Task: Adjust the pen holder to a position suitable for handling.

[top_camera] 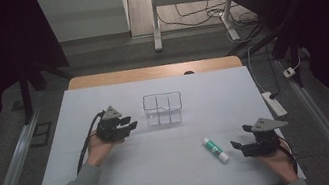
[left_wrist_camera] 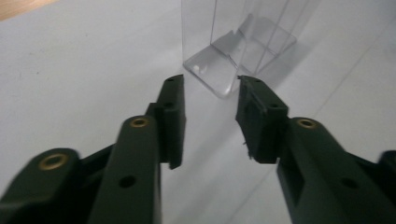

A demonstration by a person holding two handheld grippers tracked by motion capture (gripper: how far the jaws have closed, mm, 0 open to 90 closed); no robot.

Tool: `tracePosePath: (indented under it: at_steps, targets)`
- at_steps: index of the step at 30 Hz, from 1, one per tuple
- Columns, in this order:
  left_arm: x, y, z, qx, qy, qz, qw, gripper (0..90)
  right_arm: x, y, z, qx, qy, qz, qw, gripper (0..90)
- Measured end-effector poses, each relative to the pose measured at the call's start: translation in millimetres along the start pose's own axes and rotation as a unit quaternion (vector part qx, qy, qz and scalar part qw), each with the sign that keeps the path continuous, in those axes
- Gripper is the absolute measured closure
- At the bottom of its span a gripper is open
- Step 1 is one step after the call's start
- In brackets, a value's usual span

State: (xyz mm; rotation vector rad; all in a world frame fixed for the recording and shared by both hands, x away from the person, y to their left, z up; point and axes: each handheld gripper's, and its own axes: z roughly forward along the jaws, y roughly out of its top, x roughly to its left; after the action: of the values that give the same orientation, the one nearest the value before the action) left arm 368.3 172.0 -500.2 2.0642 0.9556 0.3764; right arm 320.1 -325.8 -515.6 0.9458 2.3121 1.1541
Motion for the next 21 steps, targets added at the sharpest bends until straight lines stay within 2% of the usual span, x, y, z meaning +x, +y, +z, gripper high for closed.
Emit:
tracePosePath:
  at_steps: [3,9,21]
  targets:
    - [-5.1,-4.8,-11.0,-0.004,0.004,-0.001,1.0000,49.2,-0.1,0.0,-0.1,0.000,0.000,0.000,1.0000,19.7]
    - [-16.7,-21.2,-29.9,-0.009,0.015,0.001,0.9998,42.2,0.2,0.1,0.0,-0.001,0.002,0.000,1.0000,19.9]
    - [-24.8,-58.2,-59.2,-0.010,0.025,-0.003,0.9996,38.2,-1.1,-0.3,-0.3,0.001,0.001,0.002,1.0000,20.2]
